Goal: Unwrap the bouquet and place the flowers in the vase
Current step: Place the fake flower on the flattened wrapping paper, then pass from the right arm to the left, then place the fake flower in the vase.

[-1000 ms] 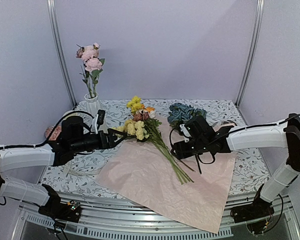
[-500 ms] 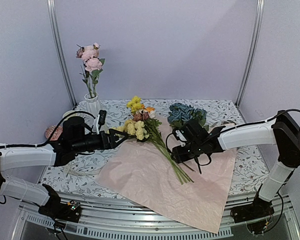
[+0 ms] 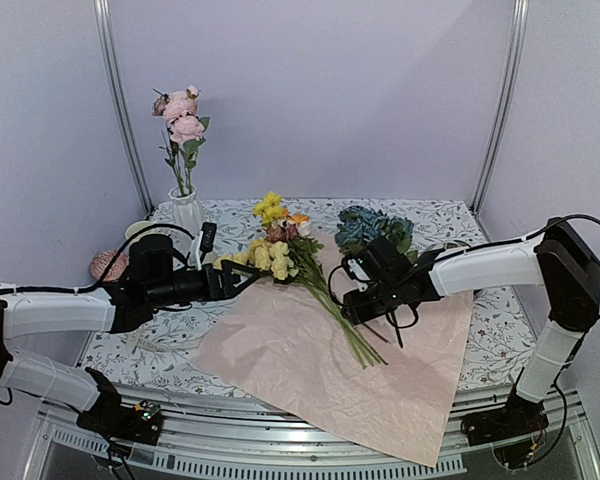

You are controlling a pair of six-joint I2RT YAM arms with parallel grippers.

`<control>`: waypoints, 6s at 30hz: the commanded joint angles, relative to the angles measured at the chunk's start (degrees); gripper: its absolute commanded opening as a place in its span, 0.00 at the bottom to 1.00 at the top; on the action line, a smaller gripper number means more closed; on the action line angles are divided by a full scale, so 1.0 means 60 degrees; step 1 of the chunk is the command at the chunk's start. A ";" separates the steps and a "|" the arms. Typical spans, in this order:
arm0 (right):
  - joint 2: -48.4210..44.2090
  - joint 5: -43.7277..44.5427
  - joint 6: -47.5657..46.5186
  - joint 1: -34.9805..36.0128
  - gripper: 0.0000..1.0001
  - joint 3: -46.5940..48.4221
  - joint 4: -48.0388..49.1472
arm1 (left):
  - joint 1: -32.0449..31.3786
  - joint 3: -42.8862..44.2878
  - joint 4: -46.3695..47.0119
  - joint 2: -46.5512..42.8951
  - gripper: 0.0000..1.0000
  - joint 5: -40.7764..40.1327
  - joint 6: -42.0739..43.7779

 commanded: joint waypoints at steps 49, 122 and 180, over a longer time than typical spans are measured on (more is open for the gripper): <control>0.0966 -0.1471 -0.0277 -0.0503 0.07 0.0569 -0.0184 | -0.0275 0.0238 0.0046 0.0238 0.96 -0.0013 -0.0019; -0.5153 0.1982 -0.1269 0.1927 0.75 -0.3135 0.6090 | -0.1260 0.3333 -0.1993 -0.1189 0.00 -0.3408 0.4187; -0.3667 0.3975 -0.3726 0.1163 0.99 -0.4780 0.8379 | 0.3324 0.8355 -0.4850 0.2771 0.51 -0.7869 0.4345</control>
